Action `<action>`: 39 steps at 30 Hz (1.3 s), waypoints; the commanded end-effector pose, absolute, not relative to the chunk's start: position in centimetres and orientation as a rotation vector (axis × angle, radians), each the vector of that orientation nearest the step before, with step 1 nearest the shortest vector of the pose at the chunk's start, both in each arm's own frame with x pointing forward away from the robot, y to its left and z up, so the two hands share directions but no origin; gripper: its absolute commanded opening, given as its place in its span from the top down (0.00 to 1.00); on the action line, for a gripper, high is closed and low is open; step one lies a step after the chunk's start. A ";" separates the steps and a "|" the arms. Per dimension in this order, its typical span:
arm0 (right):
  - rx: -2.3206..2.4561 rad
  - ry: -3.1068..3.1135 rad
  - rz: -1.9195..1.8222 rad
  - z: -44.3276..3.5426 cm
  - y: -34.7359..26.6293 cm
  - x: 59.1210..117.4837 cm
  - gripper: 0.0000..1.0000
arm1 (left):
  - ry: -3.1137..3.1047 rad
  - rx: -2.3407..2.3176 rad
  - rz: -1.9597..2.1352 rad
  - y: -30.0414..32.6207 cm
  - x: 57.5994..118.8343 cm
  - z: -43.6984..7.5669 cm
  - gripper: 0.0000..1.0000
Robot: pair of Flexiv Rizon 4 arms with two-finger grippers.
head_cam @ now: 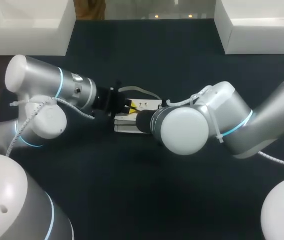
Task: Pick up the bag, open it, inspect its contents, close it, and place it on the opposite side
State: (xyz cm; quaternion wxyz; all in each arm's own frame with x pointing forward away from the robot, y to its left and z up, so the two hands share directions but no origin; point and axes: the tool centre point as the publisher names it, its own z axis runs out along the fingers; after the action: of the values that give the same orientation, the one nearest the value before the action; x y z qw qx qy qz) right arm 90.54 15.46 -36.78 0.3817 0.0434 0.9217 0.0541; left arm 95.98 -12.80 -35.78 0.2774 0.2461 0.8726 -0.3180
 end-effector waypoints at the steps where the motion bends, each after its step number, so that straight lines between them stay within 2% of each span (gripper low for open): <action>1: 0.110 2.349 0.140 -36.8 15.4 90.4 1.00 | 2.338 0.660 -0.852 -13.9 96.4 -36.5 1.00; 13: 0.110 2.349 0.140 -36.8 15.4 90.4 1.00 | 2.341 0.659 -0.899 -12.4 96.0 -35.8 1.00; 14: 0.110 2.349 0.140 -36.8 15.4 90.4 1.00 | 2.336 0.660 -0.907 -12.4 95.9 -35.6 0.83; 15: 0.110 2.349 0.140 -36.8 15.4 90.4 1.00 | 2.330 0.658 -0.910 -12.4 95.7 -35.4 0.60; 16: 0.110 2.349 0.140 -36.8 15.4 90.4 1.00 | 2.321 0.658 -0.914 -12.4 95.6 -35.0 0.23; 17: 0.110 2.347 0.139 -36.7 15.3 90.3 1.00 | 2.313 0.657 -0.917 -12.3 95.5 -34.8 0.05; 18: 0.110 2.346 0.138 -36.6 15.3 90.3 1.00 | 2.309 0.656 -0.924 -12.3 95.4 -34.5 0.00; 21: 0.115 2.342 0.137 -36.2 15.1 90.0 1.00 | 2.300 0.652 -0.928 -12.2 95.1 -33.6 0.00; 22: 0.114 2.341 0.138 -36.1 15.1 89.8 0.92 | 2.300 0.648 -0.926 -12.1 95.0 -33.4 0.00; 23: 0.114 2.342 0.139 -36.0 15.0 89.8 0.71 | 2.301 0.642 -0.926 -12.1 95.0 -33.2 0.00; 24: 0.116 2.342 0.142 -35.8 14.9 89.6 0.56 | 2.303 0.630 -0.925 -12.0 95.0 -32.9 0.00; 25: 0.115 2.342 0.150 -35.4 14.8 89.5 0.07 | 2.306 0.617 -0.930 -11.9 94.9 -32.5 0.00; 26: 0.115 2.343 0.152 -35.1 14.7 89.4 0.00 | 2.312 0.597 -0.936 -11.8 94.9 -32.3 0.00; 39: 0.059 2.449 0.192 -31.3 13.8 89.4 0.00 | 2.503 0.381 -0.966 -9.9 96.1 -29.9 0.00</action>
State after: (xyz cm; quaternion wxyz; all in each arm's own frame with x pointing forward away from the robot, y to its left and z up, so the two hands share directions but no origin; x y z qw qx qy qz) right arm 88.96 14.75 -33.06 0.3679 0.0281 0.9270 0.0668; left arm 95.48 -10.31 -30.97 0.2461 0.1448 0.8872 -0.3624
